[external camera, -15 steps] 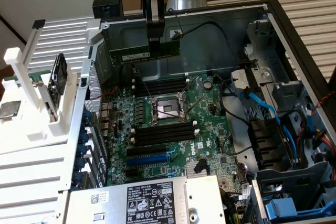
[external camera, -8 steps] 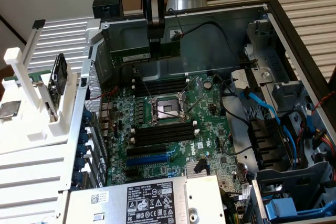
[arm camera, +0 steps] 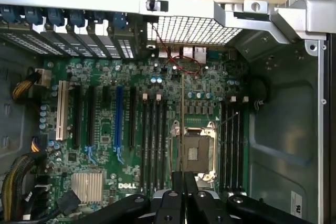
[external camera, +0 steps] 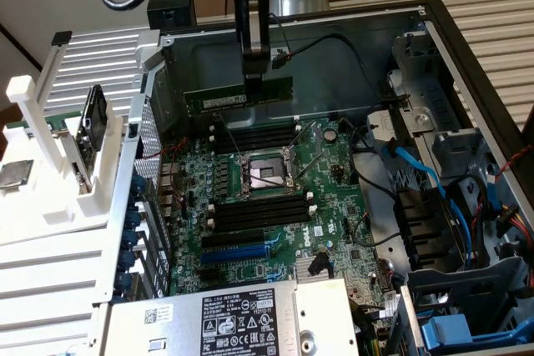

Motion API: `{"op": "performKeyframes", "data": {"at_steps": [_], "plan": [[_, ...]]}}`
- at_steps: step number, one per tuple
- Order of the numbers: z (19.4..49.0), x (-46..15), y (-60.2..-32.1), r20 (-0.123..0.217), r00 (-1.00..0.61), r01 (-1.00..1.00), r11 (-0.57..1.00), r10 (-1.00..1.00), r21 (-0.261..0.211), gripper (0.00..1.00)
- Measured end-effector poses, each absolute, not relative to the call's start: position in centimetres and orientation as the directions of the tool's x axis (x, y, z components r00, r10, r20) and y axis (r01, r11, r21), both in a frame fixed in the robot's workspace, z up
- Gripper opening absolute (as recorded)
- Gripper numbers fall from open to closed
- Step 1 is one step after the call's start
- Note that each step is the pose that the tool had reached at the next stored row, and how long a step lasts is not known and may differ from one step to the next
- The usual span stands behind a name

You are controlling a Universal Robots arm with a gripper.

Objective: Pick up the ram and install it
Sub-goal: 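Insert the ram into the slot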

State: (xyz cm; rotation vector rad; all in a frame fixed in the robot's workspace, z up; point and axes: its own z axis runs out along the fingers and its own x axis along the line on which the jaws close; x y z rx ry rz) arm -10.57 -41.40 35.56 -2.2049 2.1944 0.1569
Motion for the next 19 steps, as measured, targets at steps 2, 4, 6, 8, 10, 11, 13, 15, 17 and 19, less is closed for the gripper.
{"op": "performKeyframes", "data": {"at_steps": [2, 4, 6, 8, 10, 11, 13, 15, 17, 19], "plan": [[35.3, -10.5, -41.4, -0.09, -0.011, -0.999, 0.006, -0.996, 0.052, 0.12], [35.1, -10.5, -41.4, -0.089, -0.027, -0.998, 0.022, -0.996, 0.052, 0.12], [34.7, -10.0, -41.4, -0.084, -0.04, -0.998, 0.035, -0.996, 0.052, 0.12], [34.2, -9.1, -41.4, -0.075, -0.046, -0.998, 0.042, -0.996, 0.051, 0.12], [33.9, -9.0, -41.4, -0.075, -0.048, -0.998, 0.044, -0.996, 0.052, 0.12], [33.7, -9.0, -41.4, -0.075, -0.048, -0.998, 0.044, -0.996, 0.052, 0.12], [33.3, -9.0, -41.4, -0.075, -0.048, -0.998, 0.044, -0.996, 0.052, 0.12], [32.8, -9.0, -41.4, -0.073, -0.048, -0.998, 0.044, -0.996, 0.052, 0.12], [32.5, -9.0, -41.4, -0.071, -0.048, -0.998, 0.044, -0.996, 0.052, 0.12], [32.3, -9.0, -41.4, -0.064, -0.048, -0.998, 0.045, -0.997, 0.051, 0.12]]}}
